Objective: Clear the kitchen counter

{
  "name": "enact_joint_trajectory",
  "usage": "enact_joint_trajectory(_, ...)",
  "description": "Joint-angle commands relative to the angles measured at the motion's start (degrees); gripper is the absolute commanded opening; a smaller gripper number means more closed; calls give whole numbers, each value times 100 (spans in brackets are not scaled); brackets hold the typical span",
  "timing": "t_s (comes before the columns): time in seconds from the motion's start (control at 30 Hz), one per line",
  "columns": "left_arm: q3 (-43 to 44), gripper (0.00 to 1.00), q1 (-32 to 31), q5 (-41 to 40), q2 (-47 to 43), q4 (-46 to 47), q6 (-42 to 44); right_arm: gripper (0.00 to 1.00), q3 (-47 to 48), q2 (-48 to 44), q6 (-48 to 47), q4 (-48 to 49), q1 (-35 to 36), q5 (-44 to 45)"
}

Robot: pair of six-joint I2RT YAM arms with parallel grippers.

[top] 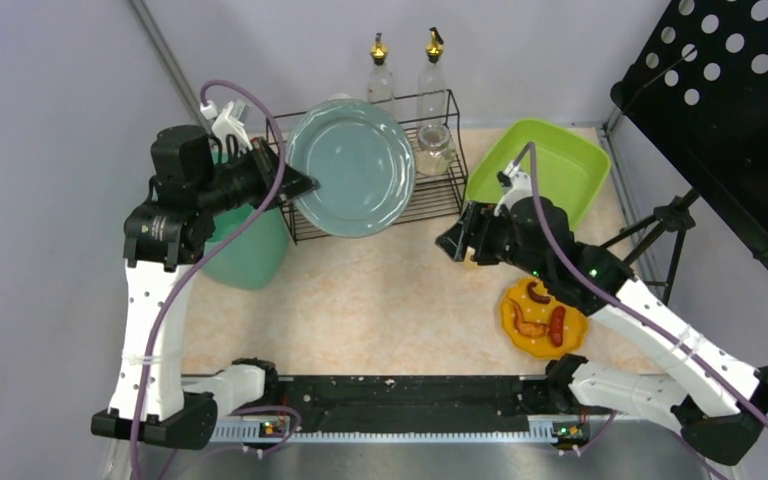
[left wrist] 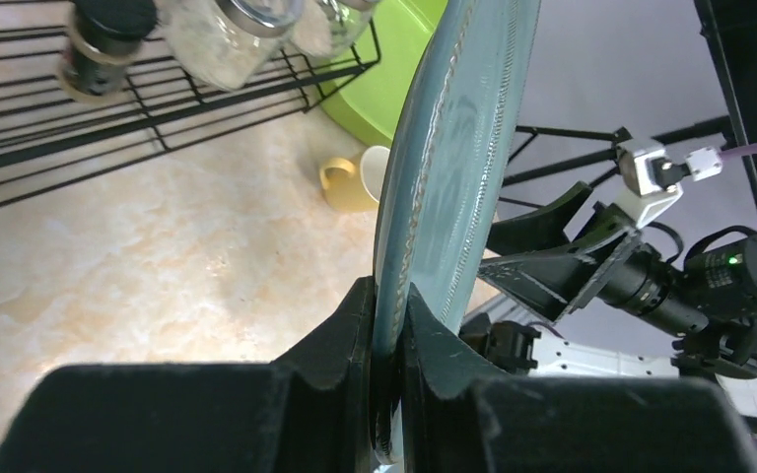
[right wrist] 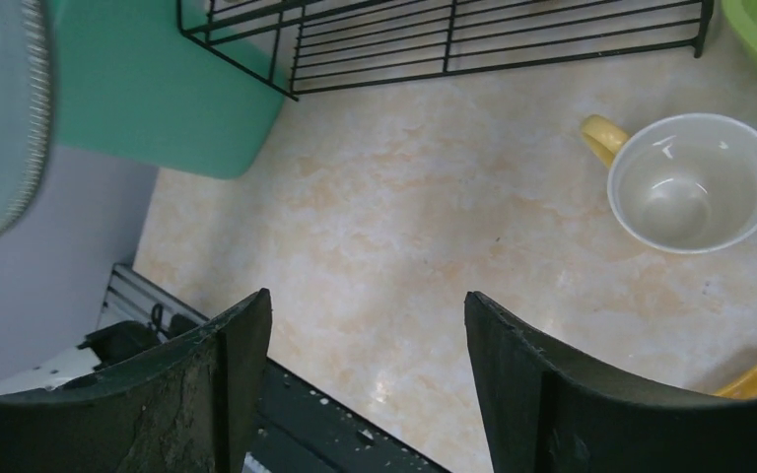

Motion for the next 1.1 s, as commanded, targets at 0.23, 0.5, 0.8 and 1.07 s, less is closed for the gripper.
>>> enact_joint_trajectory(0.23,-937,0,-1071,106,4,2427,-956,73,1057,-733,10,-1080,-47,246)
enact_joint_trajectory(0.5,-1003,0,-1677,120,423,3164,-1361,74,457,-1500,799,-1042,-48,488)
enact_joint_trajectory(0.8,-1362,0,-2039,532,521,3832,-1860,75,-478,-1842,1505,86,-47,442)
enact_joint_trajectory(1.07,-1975,0,-2110,640,258,4126,-2121,73,-951,-2109,1734,1128,-48,392)
